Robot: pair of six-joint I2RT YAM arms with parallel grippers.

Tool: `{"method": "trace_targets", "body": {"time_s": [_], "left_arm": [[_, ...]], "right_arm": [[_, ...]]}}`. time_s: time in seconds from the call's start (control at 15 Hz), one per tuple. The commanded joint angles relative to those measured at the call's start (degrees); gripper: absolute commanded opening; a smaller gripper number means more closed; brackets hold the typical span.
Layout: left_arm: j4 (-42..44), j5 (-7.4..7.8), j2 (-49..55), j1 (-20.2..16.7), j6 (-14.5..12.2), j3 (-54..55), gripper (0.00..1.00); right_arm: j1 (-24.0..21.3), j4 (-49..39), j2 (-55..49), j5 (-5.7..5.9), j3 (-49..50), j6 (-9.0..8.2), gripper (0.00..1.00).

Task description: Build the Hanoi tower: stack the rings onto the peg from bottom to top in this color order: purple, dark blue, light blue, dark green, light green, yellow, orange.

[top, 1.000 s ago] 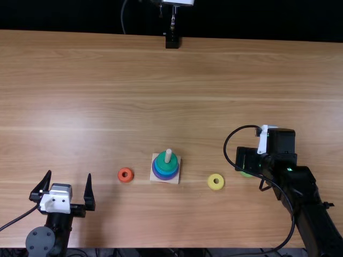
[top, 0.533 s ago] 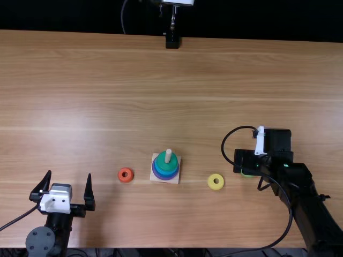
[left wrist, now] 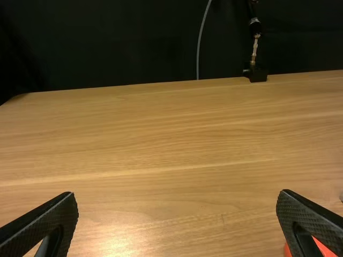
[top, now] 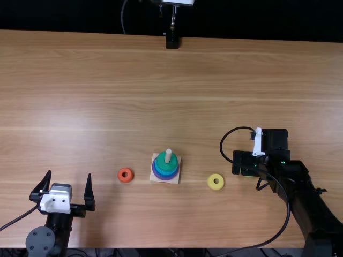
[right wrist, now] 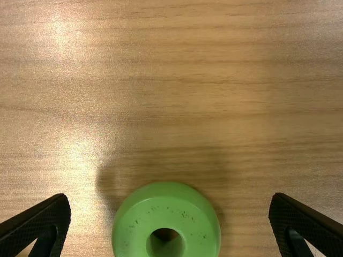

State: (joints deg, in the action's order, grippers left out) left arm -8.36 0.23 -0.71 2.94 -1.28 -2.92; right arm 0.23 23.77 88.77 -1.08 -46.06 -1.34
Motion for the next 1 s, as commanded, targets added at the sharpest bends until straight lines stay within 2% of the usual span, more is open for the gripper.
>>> {"method": "trace_targets", "body": {"time_s": [0.0,0.4,0.47,0.53,0.6,0.67,0.8,0.93], "left_arm": [[-1.1,0.19,0.7,-0.2,-0.4,2.9,1.0],[-1.1,0.19,0.7,-0.2,-0.4,2.9,1.0],[-1.1,0.19,0.7,-0.2,-0.4,2.9,1.0],[-1.1,0.19,0.7,-0.2,-0.4,2.9,1.0],[-1.1,0.19,0.7,-0.2,-0.4,2.9,1.0],[-1.1,0.19,0.7,-0.2,-0.4,2.9,1.0],[-1.1,0.19,0.7,-0.2,-0.4,2.9,1.0],[-1.1,0.19,0.7,-0.2,-0.4,2.9,1.0]], "right_arm": [[-0.4,-0.2,2.1,-0.61,-1.7,0.29,1.0],[-0.3,0.3,3.1,-0.61,-2.4,0.18,1.0],[-0.3,-0.1,3.2,-0.61,-2.5,0.18,0.74],[-0.3,-0.3,3.2,-0.61,-2.5,0.18,0.38],[-0.3,-0.2,3.2,-0.61,-2.5,0.18,0.2],[-0.3,0.0,3.2,-0.61,-2.5,0.39,0.06],[-0.3,0.4,3.3,-0.61,-3.7,0.5,0.1],[-0.3,0.6,3.9,-0.61,-4.0,0.71,0.3]]}}
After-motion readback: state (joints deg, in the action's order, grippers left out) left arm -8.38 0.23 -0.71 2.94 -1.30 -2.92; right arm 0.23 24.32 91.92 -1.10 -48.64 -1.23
